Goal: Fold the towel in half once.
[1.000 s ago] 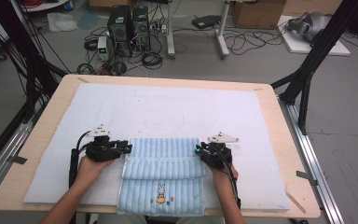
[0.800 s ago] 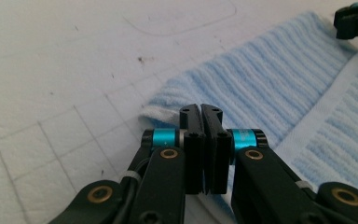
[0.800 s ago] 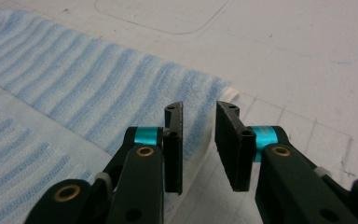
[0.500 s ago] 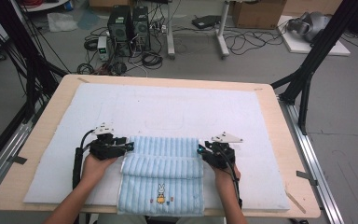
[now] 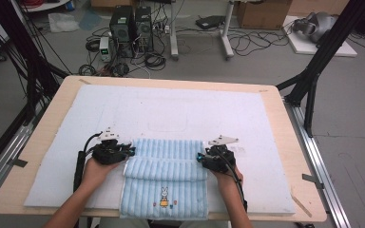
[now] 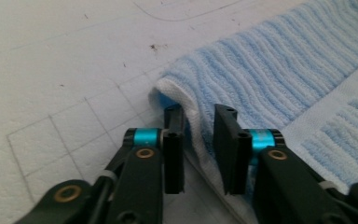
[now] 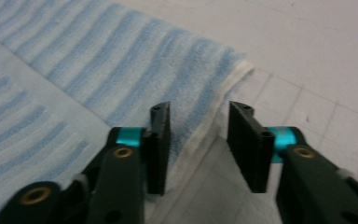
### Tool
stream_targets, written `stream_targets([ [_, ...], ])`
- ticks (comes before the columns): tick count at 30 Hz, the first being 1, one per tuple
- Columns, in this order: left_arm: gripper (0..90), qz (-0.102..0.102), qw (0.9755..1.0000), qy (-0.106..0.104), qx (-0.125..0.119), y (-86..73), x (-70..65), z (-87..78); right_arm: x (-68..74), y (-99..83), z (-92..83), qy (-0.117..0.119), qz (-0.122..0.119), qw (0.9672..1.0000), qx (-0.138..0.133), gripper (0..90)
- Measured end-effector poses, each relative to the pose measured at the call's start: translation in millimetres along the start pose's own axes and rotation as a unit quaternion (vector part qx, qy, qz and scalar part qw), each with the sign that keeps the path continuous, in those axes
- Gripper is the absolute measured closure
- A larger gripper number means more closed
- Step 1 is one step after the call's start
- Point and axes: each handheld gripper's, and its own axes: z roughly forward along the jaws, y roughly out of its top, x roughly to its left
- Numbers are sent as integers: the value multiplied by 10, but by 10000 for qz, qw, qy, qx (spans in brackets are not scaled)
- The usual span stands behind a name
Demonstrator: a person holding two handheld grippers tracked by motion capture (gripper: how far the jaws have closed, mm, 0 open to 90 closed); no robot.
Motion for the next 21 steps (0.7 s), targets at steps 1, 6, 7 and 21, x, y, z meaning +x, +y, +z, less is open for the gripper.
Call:
stream_targets([
  [1,843,23,10000,30,29,2,-11,-2,15,8,3,74,-90,9999,10,779],
  [6,857,-178,9998,-9,8,16,16,10,0,10,9,351,23,9994,6,854],
  [7,858,-182,9998,-9,13,34,29,21,-5,13,11,315,0,9995,-16,856],
  [21,857,-78,9982,83,-583,391,408,222,-236,413,294,-148,-7,9998,-149,856],
])
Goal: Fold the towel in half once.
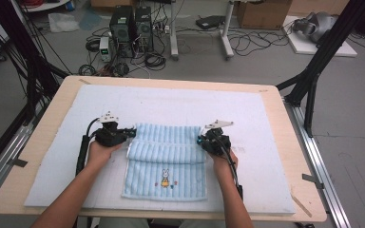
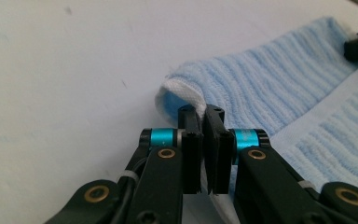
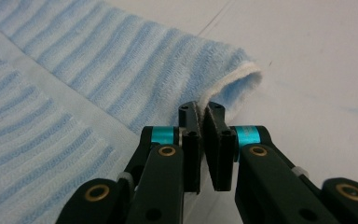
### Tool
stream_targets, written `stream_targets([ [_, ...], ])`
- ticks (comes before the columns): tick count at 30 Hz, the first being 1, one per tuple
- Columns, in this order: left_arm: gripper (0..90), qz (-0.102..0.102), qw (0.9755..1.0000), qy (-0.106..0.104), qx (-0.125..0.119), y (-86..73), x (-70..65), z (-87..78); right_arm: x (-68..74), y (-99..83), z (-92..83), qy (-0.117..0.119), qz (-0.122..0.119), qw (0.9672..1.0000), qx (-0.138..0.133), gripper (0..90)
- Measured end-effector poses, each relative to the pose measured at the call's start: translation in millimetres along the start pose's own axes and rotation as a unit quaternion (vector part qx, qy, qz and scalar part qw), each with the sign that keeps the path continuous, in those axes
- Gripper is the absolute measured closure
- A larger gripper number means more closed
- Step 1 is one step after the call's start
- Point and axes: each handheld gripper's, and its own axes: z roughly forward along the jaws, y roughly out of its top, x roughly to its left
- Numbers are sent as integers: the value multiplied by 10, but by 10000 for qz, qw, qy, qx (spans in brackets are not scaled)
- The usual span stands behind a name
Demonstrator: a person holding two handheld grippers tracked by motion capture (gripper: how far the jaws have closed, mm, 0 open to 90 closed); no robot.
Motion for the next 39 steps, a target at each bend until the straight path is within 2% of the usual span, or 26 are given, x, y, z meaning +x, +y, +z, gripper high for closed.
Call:
stream_targets([
  [5,857,98,9999,-35,-108,151,115,66,-74,146,112,-151,62,9998,-73,856],
  [9,856,177,9996,-45,-233,186,177,88,-115,228,188,-245,170,9995,-95,855],
  [12,855,119,9996,-2,-266,170,223,110,-135,288,228,-282,175,9993,-180,856],
  [15,852,91,9998,13,-156,149,241,142,-132,308,272,-344,184,9991,-169,855],
  [16,837,44,9999,62,-122,143,244,143,-130,300,296,-352,163,9992,-103,846],
  [17,783,-57,9998,111,-125,141,254,132,-131,289,313,-354,183,9992,-47,814],
  [18,675,-232,9995,139,-145,141,272,111,-137,277,312,-355,220,9991,-25,760],
  [19,608,-368,9991,106,-168,142,289,77,-154,268,296,-300,291,9991,-81,737],
  [21,601,-350,9989,97,-284,141,307,-5,-176,249,216,-186,425,9986,-272,699],
  [23,600,-362,9986,37,-384,132,311,-70,-201,236,141,-115,437,9983,-371,666],
  [27,603,-351,9986,-211,-330,76,303,-122,-221,221,-1,-19,450,9980,-447,637],
  [30,602,-242,9988,-378,-196,51,241,-83,-207,217,-88,96,378,9981,-485,616],
  [32,602,-76,9990,-409,-158,56,173,-40,-178,207,-131,59,259,9985,-482,612],
  [34,603,176,9990,-383,-150,64,112,7,-167,179,-160,45,210,9985,-504,605],
  [37,659,437,9983,-381,-34,49,64,77,-190,115,-182,78,325,9983,-469,596],
  [39,671,387,9986,-322,144,19,61,122,-217,72,-190,116,397,9979,-501,589],
])
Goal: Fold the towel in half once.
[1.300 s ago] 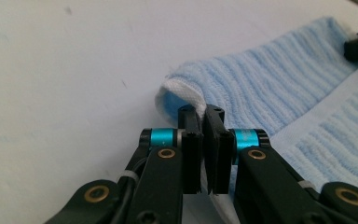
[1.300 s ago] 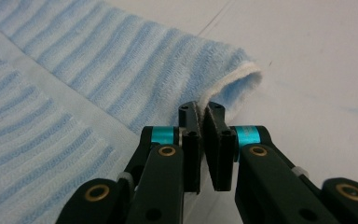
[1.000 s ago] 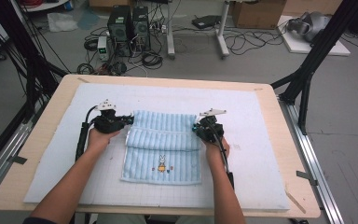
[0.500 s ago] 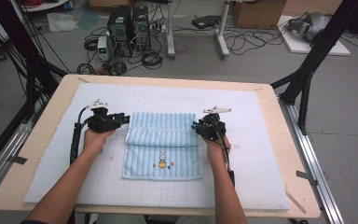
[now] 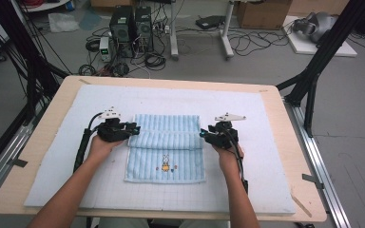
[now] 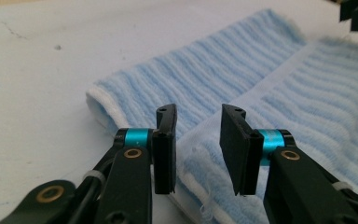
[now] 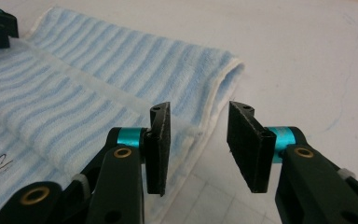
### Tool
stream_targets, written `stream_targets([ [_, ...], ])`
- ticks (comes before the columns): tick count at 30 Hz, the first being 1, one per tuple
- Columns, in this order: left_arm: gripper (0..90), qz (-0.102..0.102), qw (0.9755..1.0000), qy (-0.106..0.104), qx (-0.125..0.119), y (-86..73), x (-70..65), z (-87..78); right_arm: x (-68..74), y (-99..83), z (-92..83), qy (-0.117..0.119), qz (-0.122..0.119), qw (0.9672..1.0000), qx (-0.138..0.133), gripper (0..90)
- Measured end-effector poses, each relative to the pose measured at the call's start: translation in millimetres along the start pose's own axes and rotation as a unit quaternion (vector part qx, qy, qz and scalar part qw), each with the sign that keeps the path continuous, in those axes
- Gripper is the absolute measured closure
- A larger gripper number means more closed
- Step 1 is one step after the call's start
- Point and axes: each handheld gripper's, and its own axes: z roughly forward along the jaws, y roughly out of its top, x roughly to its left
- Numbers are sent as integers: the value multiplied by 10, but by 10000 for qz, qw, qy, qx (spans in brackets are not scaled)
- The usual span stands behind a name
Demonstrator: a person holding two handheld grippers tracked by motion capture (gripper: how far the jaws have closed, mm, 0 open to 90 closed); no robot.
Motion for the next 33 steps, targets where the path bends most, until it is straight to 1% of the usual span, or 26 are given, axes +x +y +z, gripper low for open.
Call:
stream_targets([
  [1,678,-11,10000,39,66,-4,-4,10,-11,-16,-10,7,20,10000,7,589],
  [2,707,31,10000,52,60,0,-14,8,-20,-30,-16,11,47,10000,9,588],
  [4,827,105,9998,79,175,-1,-40,11,-34,-51,-22,51,119,9999,22,578],
  [5,863,88,9997,62,219,-5,-45,13,-34,-58,-20,104,158,9998,8,572],
  [7,887,1,9997,39,220,-6,-46,-1,-22,-59,-6,196,221,9996,-37,524],
  [8,892,-55,9998,-12,173,-6,-52,-9,-8,-55,1,217,206,9995,-44,508],
  [10,894,-56,9999,-68,138,-3,-66,-34,31,-46,22,171,90,9998,-47,484],
  [11,894,-37,9999,-71,101,-7,-76,-49,50,-44,41,176,70,9998,-32,481],
  [13,895,-32,9999,-128,109,-8,-84,-78,70,-40,101,155,17,9999,67,480],
  [14,895,-66,9998,-149,94,-8,-93,-89,71,-38,137,153,7,9998,143,494],
  [15,895,-129,9997,-167,82,-7,-97,-106,68,-43,169,158,12,9997,191,532],
  [16,895,-195,9996,-207,65,-4,-98,-128,57,-50,196,154,3,9996,257,608],
  [17,895,-197,9995,-225,26,-1,-105,-152,50,-58,208,171,34,9992,360,714],
  [18,895,-175,9996,-227,-46,0,-118,-180,42,-64,208,157,4,9992,365,769],
  [19,895,-212,9993,-270,-128,-6,-125,-210,35,-71,197,176,-4,9993,334,835],
  [20,895,-242,9991,-309,-181,-16,-128,-237,38,-74,177,217,2,9993,310,861],
  [21,895,-253,9989,-324,-217,-30,-134,-262,38,-78,156,261,7,9992,288,871],
  [22,895,-309,9986,-353,-230,-46,-142,-283,43,-81,136,272,-3,9992,277,872],
  [23,895,-335,9984,-398,-217,-60,-147,-305,49,-85,115,285,-49,9992,259,874],
  [26,895,-343,9979,-425,-356,-104,-196,-387,82,-111,38,353,-129,9992,126,875],
  [27,896,-366,9975,-450,-402,-119,-213,-411,97,-127,5,390,-115,9991,75,875],
  [28,896,-352,9975,-457,-410,-134,-222,-433,106,-149,-28,443,-104,9990,35,875],
  [31,896,-372,9974,-514,-356,-186,-245,-468,141,-216,-128,502,-129,9986,-45,875],
  [33,896,-404,9970,-560,-355,-221,-269,-488,152,-259,-185,528,-163,9985,-52,875],
])
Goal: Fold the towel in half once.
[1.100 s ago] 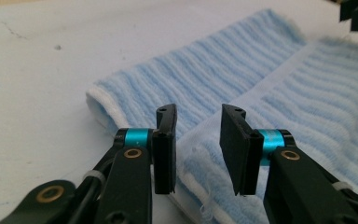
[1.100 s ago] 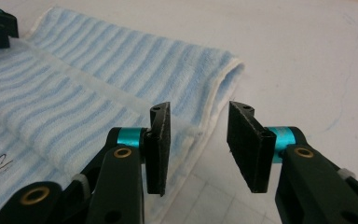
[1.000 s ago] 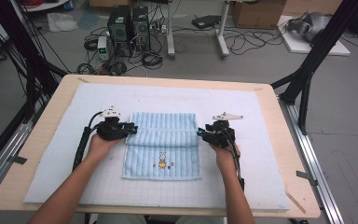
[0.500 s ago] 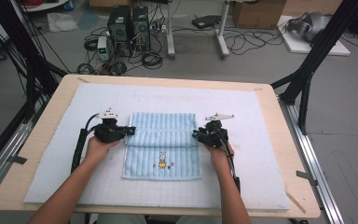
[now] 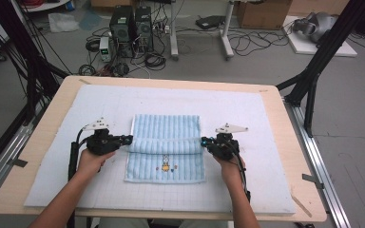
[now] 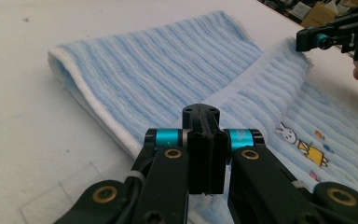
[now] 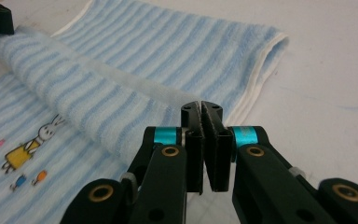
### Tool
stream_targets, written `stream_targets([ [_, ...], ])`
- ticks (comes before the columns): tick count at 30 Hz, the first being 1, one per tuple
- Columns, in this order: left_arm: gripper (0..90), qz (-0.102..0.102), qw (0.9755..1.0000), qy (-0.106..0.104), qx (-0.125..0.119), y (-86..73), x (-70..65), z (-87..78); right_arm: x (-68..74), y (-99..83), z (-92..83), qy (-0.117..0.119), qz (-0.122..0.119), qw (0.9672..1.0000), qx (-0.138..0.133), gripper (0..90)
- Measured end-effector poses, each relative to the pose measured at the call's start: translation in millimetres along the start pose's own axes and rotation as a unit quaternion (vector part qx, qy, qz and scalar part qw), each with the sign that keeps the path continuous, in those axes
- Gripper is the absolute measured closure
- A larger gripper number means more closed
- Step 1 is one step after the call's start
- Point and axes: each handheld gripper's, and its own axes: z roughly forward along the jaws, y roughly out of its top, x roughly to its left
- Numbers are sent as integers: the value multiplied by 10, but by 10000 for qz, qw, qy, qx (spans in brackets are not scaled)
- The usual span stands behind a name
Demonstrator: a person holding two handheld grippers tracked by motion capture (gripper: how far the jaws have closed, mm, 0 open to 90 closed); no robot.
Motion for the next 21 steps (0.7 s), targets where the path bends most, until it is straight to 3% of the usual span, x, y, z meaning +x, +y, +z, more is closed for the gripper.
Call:
stream_targets([
  [14,895,141,9996,-240,104,-171,-227,-223,146,-215,-225,161,-76,9998,39,879],
  [21,895,178,9992,-350,70,-245,-336,-335,221,-281,-389,250,-126,9996,-78,886],
])
